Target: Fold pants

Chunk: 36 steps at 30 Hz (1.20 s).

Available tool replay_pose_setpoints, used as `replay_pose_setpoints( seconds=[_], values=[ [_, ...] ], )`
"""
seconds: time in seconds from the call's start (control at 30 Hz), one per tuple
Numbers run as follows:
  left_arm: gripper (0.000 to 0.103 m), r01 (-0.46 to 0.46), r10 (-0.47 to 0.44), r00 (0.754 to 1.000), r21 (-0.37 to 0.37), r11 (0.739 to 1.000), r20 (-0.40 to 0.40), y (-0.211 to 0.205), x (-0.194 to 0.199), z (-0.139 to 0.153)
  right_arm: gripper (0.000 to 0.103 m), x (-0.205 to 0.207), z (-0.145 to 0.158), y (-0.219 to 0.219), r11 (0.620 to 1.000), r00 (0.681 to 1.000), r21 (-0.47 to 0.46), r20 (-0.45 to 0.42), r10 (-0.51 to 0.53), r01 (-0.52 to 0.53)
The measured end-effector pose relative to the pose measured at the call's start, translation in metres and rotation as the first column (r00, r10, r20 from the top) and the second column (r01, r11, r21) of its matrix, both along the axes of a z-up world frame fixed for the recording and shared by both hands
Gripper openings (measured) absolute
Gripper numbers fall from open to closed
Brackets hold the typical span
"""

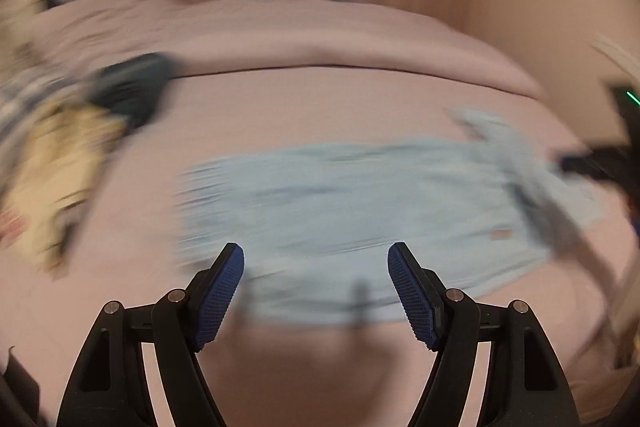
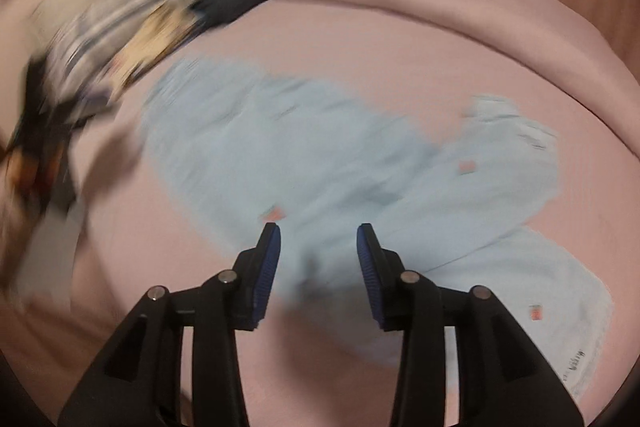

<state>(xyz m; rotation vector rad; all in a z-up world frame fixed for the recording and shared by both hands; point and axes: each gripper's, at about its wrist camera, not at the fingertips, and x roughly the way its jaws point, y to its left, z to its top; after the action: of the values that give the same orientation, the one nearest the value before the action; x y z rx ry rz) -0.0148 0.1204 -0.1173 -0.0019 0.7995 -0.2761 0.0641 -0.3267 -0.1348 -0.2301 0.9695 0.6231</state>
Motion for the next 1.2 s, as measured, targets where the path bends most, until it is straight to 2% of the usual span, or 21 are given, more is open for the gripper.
replay_pose_setpoints(
  seconds=[0.1, 0.13, 0.23, 0.33, 0.37, 0.43, 0.47, 0.5, 0.53, 0.57, 0.67, 0.73, 0.8, 0.87, 0.97, 1.03, 1.1, 1.2],
  values=[
    [0.074, 0.190, -0.193, 0.981, -0.064, 0.980, -0.031, -0.074, 0.022, -0.009, 0.044, 0.065, 0.002, -0.020, 0.984, 0.984, -0.059, -0.039, -0.172, 0.169],
    [0.074, 0.248, -0.253, 0.966, -0.092, 0.964, -0.047, -0.097, 0.030, -0.013, 0.045, 0.079, 0.000, -0.022, 0.979, 0.979, -0.066, -0.055, -0.198, 0.195],
    [0.074, 0.364, -0.381, 0.920, -0.156, 0.918, -0.097, -0.164, 0.054, -0.030, 0.045, 0.139, -0.013, -0.026, 0.966, 0.948, -0.054, -0.186, -0.258, 0.252],
    [0.068, 0.385, -0.411, 0.901, -0.180, 0.905, -0.141, -0.197, 0.068, -0.044, 0.044, 0.175, -0.029, -0.016, 0.961, 0.931, -0.079, -0.238, -0.275, 0.264],
    [0.059, 0.398, -0.429, 0.889, -0.193, 0.897, -0.163, -0.208, 0.071, -0.049, 0.043, 0.189, -0.037, -0.012, 0.960, 0.925, -0.099, -0.255, -0.280, 0.264],
    [0.052, 0.421, -0.449, 0.877, -0.179, 0.889, -0.170, -0.221, 0.071, -0.054, 0.042, 0.206, -0.055, -0.009, 0.946, 0.902, -0.155, -0.291, -0.318, 0.283],
    [0.045, 0.431, -0.458, 0.872, -0.170, 0.886, -0.172, -0.225, 0.071, -0.056, 0.036, 0.210, -0.061, -0.007, 0.941, 0.898, -0.177, -0.294, -0.329, 0.287],
    [0.034, 0.440, -0.464, 0.868, -0.158, 0.884, -0.177, -0.228, 0.069, -0.059, 0.027, 0.212, -0.067, -0.006, 0.938, 0.898, -0.196, -0.288, -0.333, 0.285],
    [0.027, 0.444, -0.464, 0.866, -0.143, 0.885, -0.188, -0.232, 0.069, -0.062, 0.011, 0.212, -0.071, -0.006, 0.935, 0.901, -0.212, -0.276, -0.335, 0.283],
    [0.018, 0.449, -0.469, 0.864, -0.137, 0.883, -0.186, -0.232, 0.064, -0.060, 0.007, 0.210, -0.070, -0.009, 0.934, 0.903, -0.202, -0.262, -0.341, 0.294],
    [0.007, 0.472, -0.489, 0.859, -0.134, 0.871, -0.152, -0.234, 0.055, -0.055, 0.003, 0.196, -0.048, -0.041, 0.923, 0.890, -0.023, -0.255, -0.377, 0.384],
    [0.006, 0.486, -0.502, 0.855, -0.138, 0.863, -0.131, -0.235, 0.047, -0.048, 0.003, 0.178, -0.024, -0.064, 0.901, 0.890, 0.089, -0.225, -0.396, 0.424],
    [0.006, 0.499, -0.514, 0.851, -0.137, 0.856, -0.111, -0.238, 0.040, -0.042, 0.003, 0.144, 0.008, -0.101, 0.854, 0.879, 0.219, -0.190, -0.437, 0.472],
    [0.006, 0.506, -0.518, 0.849, -0.128, 0.853, -0.099, -0.249, 0.033, -0.040, 0.003, 0.108, 0.028, -0.133, 0.810, 0.862, 0.296, -0.154, -0.482, 0.506],
    [0.006, 0.510, -0.521, 0.847, -0.114, 0.853, -0.107, -0.258, 0.026, -0.042, 0.004, 0.048, 0.036, -0.183, 0.723, 0.810, 0.385, -0.134, -0.571, 0.573],
    [0.006, 0.521, -0.528, 0.840, -0.089, 0.849, -0.126, -0.262, 0.024, -0.046, 0.004, 0.026, 0.018, -0.206, 0.660, 0.756, 0.395, -0.165, -0.633, 0.639],
    [0.006, 0.534, -0.533, 0.831, -0.042, 0.845, -0.159, -0.270, 0.026, -0.053, 0.005, -0.003, -0.023, -0.222, 0.601, 0.686, 0.343, -0.237, -0.688, 0.722],
    [0.006, 0.549, -0.534, 0.823, 0.030, 0.835, -0.191, -0.284, 0.022, -0.063, 0.009, -0.024, -0.073, -0.229, 0.535, 0.622, 0.319, -0.339, -0.706, 0.782]
  ],
)
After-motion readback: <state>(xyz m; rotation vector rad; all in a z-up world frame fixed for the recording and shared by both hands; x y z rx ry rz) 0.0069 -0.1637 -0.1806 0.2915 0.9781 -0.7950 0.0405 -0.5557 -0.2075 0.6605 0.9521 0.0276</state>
